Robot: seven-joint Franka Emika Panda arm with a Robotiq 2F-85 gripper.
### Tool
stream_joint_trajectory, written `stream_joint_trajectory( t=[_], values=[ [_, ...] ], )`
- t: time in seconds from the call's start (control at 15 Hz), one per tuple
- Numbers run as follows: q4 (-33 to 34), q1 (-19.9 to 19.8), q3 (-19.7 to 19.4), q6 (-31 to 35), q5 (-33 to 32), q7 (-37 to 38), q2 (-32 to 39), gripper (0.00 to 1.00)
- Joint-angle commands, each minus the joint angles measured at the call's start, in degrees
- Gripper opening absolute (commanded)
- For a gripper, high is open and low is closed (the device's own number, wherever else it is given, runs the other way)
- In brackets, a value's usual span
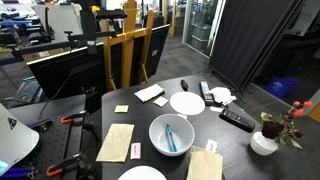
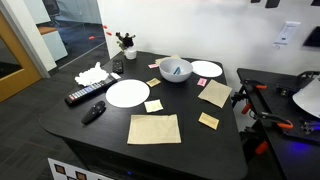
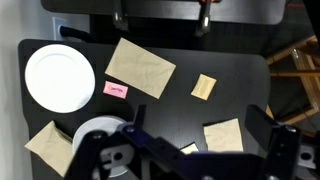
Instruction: Remove the pen from the bowl and put it on the table
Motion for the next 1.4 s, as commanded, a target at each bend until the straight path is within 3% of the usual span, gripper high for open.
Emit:
stream_joint_trajectory(
  t=[0.0, 0.73, 1.07, 1.33],
  values=[
    [1.51, -0.67, -1.31, 5.98, 5.99, 4.9, 3.23, 1.0],
    [5.32, -5.92, -0.76, 26.48, 12.87, 26.36, 14.42, 1.0],
    [6.51, -8.89, -0.14, 33.15, 10.34, 40.25, 18.18, 1.0],
    [6.19, -11.91, -0.17, 37.15, 4.27, 53.2, 19.8, 1.0]
  ],
)
